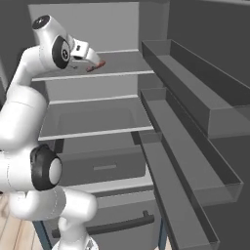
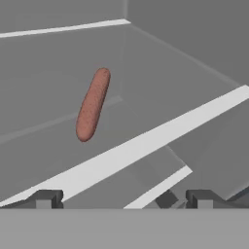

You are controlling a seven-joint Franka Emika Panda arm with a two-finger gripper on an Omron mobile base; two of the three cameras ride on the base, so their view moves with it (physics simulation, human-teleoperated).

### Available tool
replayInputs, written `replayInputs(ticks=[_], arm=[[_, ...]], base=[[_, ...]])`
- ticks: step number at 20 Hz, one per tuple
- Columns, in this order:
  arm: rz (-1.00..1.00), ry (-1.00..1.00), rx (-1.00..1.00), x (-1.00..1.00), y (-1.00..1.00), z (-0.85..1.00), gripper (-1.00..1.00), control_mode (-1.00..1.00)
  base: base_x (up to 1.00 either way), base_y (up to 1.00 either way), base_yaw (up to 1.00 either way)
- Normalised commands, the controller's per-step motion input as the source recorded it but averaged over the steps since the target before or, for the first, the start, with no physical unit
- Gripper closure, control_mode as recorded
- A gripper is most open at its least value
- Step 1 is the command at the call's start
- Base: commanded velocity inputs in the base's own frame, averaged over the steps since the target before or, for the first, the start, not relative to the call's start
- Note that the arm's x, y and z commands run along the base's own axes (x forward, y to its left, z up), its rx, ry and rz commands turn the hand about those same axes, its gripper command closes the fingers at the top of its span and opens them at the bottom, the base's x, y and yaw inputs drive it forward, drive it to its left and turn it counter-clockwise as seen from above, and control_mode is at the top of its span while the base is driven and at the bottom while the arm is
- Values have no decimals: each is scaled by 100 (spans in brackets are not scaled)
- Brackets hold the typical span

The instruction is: Move the hot dog bun to the plate on the dining table and place the condiment next to that plate. Then navigate to the fridge and take the sausage and place it on the plate as well.

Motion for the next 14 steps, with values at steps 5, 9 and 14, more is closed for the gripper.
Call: replayInputs(ticks=[5,9,14], arm=[[0,0,-3,42,1,-22,-100,-100],[0,0,0,46,0,-8,-100,-100],[0,0,0,46,5,-3,-100,-100]], base=[[0,0,0],[0,0,0],[0,0,0]])
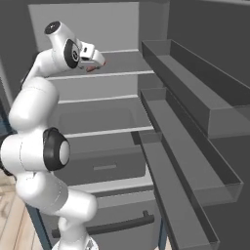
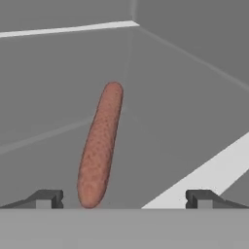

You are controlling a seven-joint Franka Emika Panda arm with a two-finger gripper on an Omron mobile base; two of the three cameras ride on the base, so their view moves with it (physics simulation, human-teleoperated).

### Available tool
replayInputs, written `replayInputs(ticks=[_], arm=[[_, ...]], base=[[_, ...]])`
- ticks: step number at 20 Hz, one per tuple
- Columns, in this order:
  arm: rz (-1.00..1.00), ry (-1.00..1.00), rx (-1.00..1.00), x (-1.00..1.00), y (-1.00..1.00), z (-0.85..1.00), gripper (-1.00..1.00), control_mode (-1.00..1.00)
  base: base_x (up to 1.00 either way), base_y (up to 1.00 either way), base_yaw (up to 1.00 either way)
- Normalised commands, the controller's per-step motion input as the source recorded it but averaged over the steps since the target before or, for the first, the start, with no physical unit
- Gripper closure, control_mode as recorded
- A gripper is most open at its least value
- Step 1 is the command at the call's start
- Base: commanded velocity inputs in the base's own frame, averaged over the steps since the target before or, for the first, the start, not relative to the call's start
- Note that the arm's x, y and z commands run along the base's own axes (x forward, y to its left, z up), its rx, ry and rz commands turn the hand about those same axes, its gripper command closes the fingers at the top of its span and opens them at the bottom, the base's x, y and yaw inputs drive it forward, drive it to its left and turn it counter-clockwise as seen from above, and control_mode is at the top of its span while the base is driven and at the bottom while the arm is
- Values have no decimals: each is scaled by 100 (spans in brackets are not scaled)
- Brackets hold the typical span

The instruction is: Move the hot dog bun to the plate on the dining table and place the condiment next to that plate. Then navigate to the fridge and take the sausage and place it on the plate as well.

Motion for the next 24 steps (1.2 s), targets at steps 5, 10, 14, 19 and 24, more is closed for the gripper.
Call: replayInputs(ticks=[5,10,14,19,24], arm=[[0,0,0,43,5,-6,-100,-100],[0,0,0,37,4,-7,-100,-100],[-4,0,0,32,1,-10,-100,-100],[-6,0,0,19,0,-15,-100,-100],[-9,0,0,0,0,-20,-100,-100]], base=[[0,0,0],[0,0,0],[0,0,0],[0,0,0],[0,0,0]])
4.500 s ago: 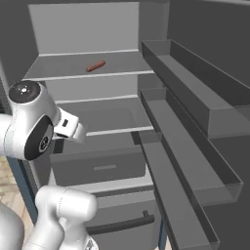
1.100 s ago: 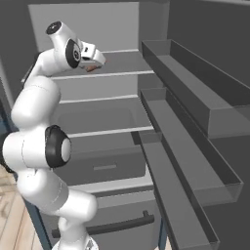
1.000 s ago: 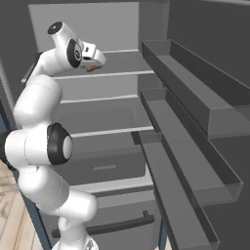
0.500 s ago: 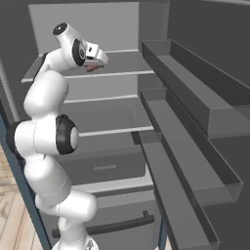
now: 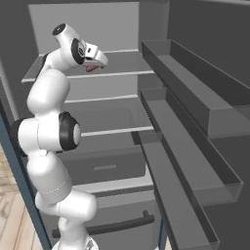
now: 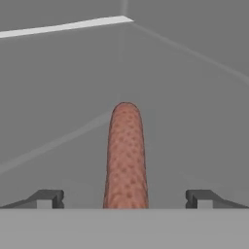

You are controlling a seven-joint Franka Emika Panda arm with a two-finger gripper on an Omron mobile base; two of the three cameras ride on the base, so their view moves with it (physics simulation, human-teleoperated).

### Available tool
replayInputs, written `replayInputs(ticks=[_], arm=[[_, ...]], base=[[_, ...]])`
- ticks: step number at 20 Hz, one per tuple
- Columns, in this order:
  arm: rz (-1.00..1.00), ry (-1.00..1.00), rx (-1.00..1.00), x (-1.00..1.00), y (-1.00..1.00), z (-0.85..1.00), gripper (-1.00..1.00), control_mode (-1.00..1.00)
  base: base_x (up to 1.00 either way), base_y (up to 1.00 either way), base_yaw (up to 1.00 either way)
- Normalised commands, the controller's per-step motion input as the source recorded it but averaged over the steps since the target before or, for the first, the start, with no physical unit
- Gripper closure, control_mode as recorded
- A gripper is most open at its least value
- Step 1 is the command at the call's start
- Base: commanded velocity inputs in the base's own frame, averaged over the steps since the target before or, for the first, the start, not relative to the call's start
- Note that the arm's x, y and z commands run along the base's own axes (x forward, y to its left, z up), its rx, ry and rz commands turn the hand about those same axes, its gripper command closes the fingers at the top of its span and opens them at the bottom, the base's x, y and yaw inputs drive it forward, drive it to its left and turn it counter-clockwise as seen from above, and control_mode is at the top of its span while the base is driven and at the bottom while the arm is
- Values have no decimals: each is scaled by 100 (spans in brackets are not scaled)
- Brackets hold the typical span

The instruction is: Move the hot dog bun to the plate on the dining table and place the condiment next to that plate. Then navigate to the fridge and take the sausage and place it on the plate as well.

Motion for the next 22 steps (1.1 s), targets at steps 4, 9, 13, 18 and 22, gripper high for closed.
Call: replayInputs(ticks=[4,9,13,18,22], arm=[[-8,1,-1,1,0,-23,-100,-100],[-6,1,-1,1,0,-25,100,-100],[0,0,0,0,0,-20,100,-100],[0,-1,0,0,0,-20,100,-100],[1,-11,0,-10,-1,-4,100,-100]], base=[[0,0,0],[0,0,0],[0,0,0],[0,0,0],[0,0,0]])
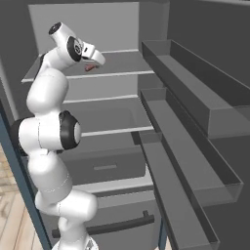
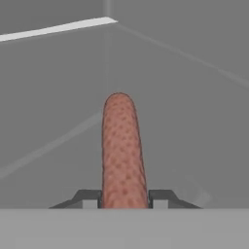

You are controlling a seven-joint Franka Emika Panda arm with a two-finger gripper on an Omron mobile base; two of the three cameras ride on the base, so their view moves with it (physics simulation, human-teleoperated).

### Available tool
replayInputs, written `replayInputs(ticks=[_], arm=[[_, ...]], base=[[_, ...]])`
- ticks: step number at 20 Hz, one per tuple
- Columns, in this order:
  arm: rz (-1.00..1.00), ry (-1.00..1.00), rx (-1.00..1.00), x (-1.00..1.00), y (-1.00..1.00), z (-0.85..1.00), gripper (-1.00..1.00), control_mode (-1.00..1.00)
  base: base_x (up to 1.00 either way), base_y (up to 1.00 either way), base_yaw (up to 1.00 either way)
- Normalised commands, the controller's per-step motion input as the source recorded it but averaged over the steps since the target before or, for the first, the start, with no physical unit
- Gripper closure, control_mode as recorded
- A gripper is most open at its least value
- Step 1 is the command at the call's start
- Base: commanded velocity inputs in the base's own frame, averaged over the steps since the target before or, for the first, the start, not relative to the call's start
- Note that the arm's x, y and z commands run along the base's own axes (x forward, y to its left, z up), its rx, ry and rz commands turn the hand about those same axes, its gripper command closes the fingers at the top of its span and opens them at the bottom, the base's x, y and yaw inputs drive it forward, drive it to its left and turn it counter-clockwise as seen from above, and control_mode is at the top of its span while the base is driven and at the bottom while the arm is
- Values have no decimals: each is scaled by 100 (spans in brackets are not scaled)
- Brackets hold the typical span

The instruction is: Move the hot dog bun to the plate on the dining table and place the condiment next to that plate. Then navigate to the fridge and take the sausage and place it on the plate as well.

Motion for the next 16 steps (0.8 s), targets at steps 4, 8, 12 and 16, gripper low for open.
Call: replayInputs(ticks=[4,8,12,16], arm=[[2,-18,1,-47,-3,9,100,-100],[4,-14,0,-61,-2,16,100,-100],[6,-13,0,-68,-5,23,100,-100],[5,-9,0,-67,-11,33,100,-100]], base=[[0,0,0],[0,0,0],[0,0,0],[0,0,0]])
